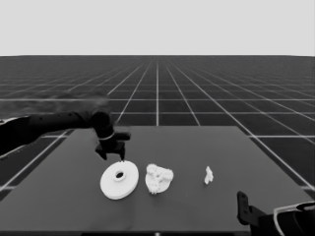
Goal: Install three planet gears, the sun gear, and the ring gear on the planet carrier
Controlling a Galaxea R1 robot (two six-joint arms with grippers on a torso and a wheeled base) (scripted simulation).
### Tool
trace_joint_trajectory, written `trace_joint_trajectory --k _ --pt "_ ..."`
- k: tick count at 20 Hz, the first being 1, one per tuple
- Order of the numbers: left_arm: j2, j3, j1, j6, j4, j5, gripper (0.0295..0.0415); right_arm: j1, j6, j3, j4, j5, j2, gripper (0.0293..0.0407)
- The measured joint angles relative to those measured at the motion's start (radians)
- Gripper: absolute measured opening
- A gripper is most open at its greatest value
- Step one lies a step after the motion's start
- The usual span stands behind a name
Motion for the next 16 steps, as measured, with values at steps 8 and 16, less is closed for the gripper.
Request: trace_joint_trajectory --k 8,16 --pt "0.054 -0.152 0.282 0.068 0.217 -0.106 0.0385 0.000 0.000 0.000 0.000 0.000 0.000 0.0385" --pt "0.055 -0.156 0.284 0.069 0.219 -0.108 0.0348 0.000 0.000 0.000 0.000 0.000 0.000 0.0385"
